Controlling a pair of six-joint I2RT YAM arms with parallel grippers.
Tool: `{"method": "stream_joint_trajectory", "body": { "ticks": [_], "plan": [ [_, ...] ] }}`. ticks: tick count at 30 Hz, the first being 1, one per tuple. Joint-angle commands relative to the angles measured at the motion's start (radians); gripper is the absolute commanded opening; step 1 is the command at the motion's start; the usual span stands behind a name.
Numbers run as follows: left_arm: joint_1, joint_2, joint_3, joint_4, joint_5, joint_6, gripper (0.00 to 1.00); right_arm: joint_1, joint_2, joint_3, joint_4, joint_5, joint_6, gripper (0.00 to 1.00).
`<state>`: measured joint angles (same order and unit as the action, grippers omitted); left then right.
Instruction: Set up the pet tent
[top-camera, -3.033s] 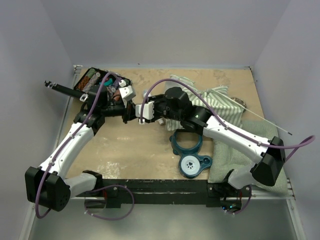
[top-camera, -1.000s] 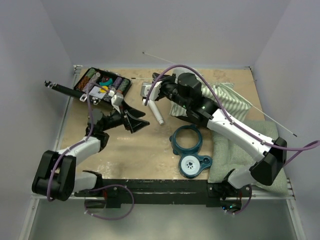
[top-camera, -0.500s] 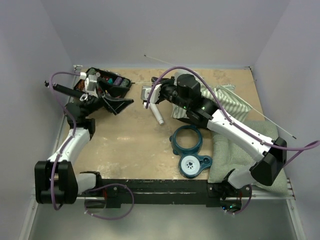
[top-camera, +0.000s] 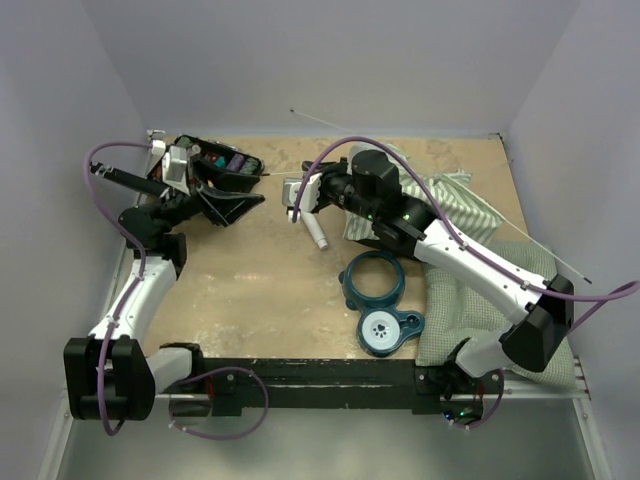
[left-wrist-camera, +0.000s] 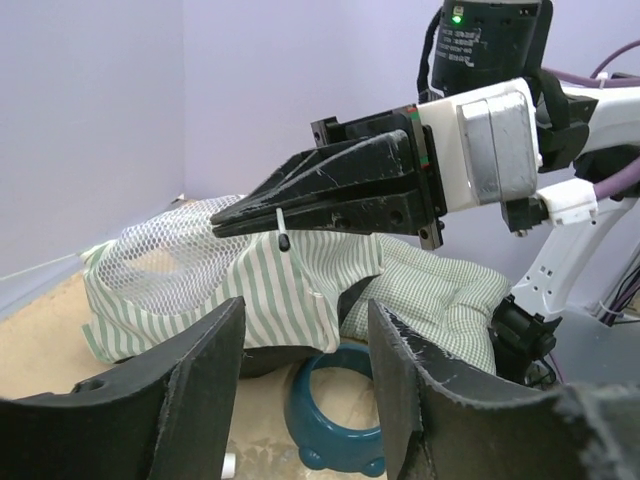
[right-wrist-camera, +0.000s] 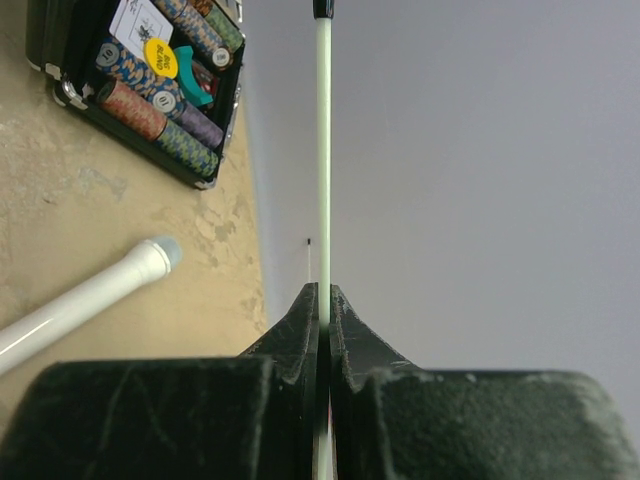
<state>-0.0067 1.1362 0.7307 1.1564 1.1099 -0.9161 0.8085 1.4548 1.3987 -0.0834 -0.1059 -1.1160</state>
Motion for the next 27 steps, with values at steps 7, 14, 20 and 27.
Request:
{"method": "stream_joint_trajectory", "body": {
  "ticks": [7, 14, 20, 27],
  "plan": [
    [-0.006, 0.014, 0.09, -0.044, -0.041, -0.001, 0.52, -0.017, -0.024, -0.003, -0.029, 0.028, -0.048, 0.0],
    [-0.042, 0.037, 0.121, -0.07, -0.05, 0.005, 0.44, -0.011, -0.016, -0.004, -0.033, 0.037, -0.054, 0.0],
    [-0.061, 0.053, 0.136, -0.101, -0.055, 0.017, 0.28, 0.006, -0.014, 0.002, -0.047, 0.04, -0.057, 0.0],
    [-0.082, 0.059, 0.144, -0.122, -0.053, 0.026, 0.08, 0.015, -0.011, 0.005, -0.047, 0.046, -0.058, 0.0]
  ]
}}
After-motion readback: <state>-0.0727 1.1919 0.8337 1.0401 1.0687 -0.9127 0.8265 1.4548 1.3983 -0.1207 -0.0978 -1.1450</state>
